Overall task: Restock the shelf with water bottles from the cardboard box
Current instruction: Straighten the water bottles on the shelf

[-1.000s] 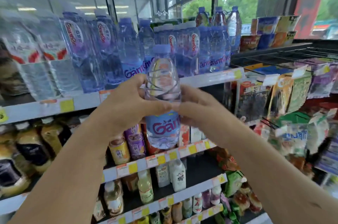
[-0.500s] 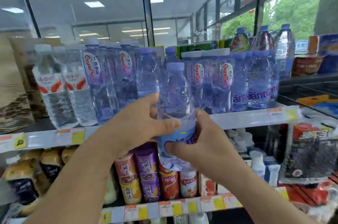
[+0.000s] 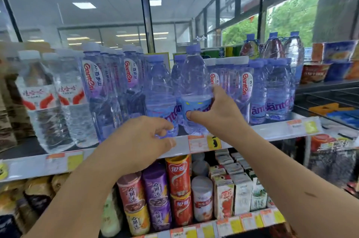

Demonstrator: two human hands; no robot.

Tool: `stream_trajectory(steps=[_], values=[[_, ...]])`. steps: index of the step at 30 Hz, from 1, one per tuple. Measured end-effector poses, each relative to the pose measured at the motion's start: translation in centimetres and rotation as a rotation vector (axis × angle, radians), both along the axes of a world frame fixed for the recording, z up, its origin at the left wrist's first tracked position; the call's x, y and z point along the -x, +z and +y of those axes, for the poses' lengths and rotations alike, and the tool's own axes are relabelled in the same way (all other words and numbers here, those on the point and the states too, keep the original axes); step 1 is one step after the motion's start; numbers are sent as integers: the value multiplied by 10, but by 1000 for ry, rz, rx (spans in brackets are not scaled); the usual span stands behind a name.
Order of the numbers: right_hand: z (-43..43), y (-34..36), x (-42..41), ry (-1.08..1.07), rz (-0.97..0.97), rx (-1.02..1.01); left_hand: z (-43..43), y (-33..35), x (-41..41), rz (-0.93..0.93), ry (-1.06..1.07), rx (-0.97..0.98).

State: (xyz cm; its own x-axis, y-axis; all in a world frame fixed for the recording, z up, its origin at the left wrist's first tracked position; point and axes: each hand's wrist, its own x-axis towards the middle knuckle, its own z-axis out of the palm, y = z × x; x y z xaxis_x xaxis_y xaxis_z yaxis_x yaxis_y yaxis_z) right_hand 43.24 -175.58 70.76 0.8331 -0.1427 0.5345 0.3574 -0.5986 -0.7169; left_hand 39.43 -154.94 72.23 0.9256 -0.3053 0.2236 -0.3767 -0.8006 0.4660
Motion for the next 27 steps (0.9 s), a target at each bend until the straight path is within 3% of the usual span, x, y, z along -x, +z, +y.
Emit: stream_trajectory(steps=[21,27], values=[[12,-21,-5,-47,35,64,-10,-30,-19,-31,-82,-24],[5,-59,36,-122,-82,1,-35,-56,-11,23,-210,11]])
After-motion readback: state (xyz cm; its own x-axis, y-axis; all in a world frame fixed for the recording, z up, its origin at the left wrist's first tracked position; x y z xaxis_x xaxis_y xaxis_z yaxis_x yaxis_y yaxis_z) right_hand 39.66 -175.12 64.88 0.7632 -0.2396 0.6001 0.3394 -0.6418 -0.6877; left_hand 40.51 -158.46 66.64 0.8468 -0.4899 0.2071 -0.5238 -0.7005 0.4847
